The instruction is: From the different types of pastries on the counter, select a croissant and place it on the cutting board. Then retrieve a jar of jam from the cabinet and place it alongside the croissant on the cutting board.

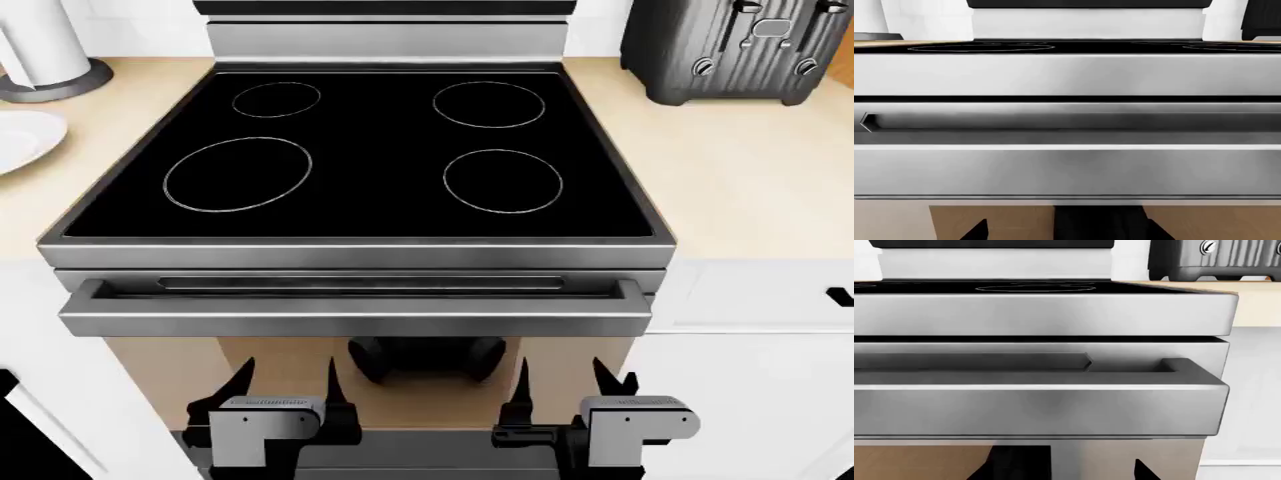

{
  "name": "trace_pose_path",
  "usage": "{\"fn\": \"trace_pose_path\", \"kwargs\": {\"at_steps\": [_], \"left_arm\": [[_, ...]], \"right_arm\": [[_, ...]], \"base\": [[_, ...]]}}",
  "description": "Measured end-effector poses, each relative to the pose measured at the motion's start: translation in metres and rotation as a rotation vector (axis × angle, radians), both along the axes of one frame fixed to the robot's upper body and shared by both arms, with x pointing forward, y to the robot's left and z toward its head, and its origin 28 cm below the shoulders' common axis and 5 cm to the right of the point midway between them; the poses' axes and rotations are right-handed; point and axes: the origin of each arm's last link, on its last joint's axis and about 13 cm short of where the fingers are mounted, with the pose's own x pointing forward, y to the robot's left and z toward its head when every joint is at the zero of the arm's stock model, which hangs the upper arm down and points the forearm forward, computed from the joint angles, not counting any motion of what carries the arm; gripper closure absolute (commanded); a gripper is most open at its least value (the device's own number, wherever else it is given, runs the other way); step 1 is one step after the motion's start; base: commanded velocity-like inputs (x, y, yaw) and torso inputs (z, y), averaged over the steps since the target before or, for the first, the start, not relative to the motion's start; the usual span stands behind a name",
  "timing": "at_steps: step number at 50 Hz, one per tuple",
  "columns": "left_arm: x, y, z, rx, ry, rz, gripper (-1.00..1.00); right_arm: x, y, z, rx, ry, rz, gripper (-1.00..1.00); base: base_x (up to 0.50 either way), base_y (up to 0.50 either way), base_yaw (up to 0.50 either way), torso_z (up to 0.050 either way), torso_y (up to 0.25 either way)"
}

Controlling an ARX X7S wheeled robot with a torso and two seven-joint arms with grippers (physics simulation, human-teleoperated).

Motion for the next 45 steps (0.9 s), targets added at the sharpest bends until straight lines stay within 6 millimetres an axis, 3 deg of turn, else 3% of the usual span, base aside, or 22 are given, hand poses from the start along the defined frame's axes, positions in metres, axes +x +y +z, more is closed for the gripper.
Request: {"fn": "trace_pose_path", "kwargs": {"at_steps": [13,45], "left_arm": [[-0.0003,-0.0003,-0.0002,-0.011,0.007,-0.008,-1.00],[-0.0050,-0.0007,-0.0035,-0.011,0.023,-0.028,-1.00]], "right_arm": [[-0.0015,-0.0006,0.0001,0.004,-0.004,-0.002,-1.00],[-0.0044,0.0003,-0.0008,-0.007,-0.008,0.005,-1.00]], "base": [[0.00,0.03,0.00,0.000,0.000],[0.00,0.50,0.00,0.000,0.000]]}}
